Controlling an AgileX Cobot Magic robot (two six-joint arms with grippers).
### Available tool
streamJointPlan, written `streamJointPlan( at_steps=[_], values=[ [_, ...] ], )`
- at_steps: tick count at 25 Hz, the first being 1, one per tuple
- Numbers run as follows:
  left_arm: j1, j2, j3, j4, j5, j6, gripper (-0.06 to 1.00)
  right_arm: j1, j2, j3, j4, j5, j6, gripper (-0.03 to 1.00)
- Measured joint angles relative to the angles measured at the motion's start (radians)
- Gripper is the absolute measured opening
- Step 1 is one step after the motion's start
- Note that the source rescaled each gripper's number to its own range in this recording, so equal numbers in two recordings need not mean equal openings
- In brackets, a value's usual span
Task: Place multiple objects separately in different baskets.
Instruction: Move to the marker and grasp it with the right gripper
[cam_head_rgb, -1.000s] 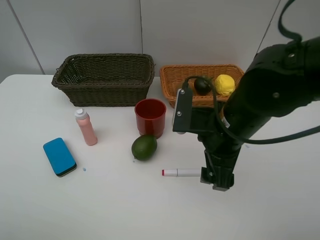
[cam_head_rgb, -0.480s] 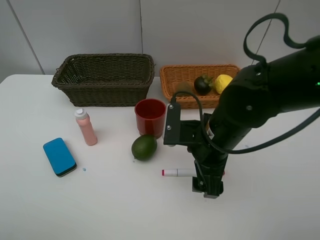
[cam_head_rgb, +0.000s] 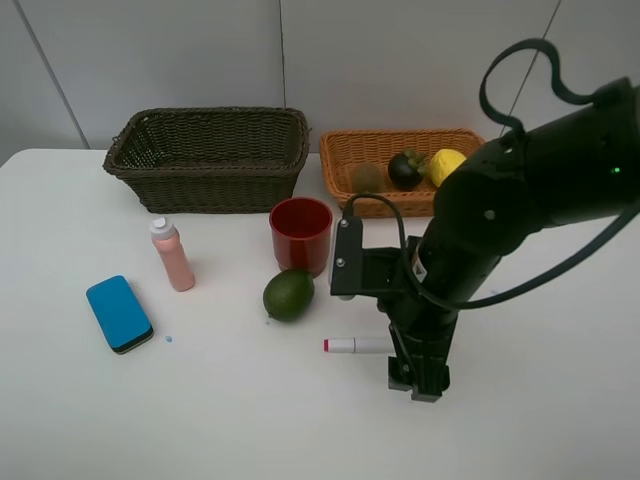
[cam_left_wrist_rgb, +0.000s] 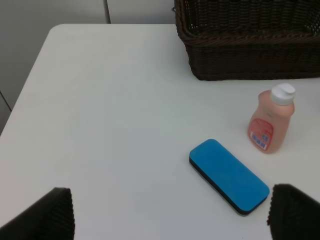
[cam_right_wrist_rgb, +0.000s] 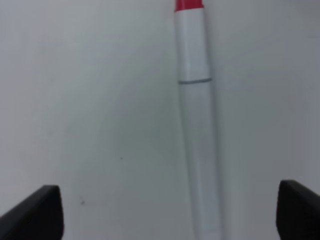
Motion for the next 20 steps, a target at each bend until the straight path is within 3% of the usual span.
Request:
streamJointPlan(
  at_steps=[20],
  values=[
    [0.0, 0.0, 0.0, 0.0, 0.0, 0.0, 1.0, -0.027, 0.102, -0.059, 0.016, -0.012, -0.026, 0.91]
  ],
)
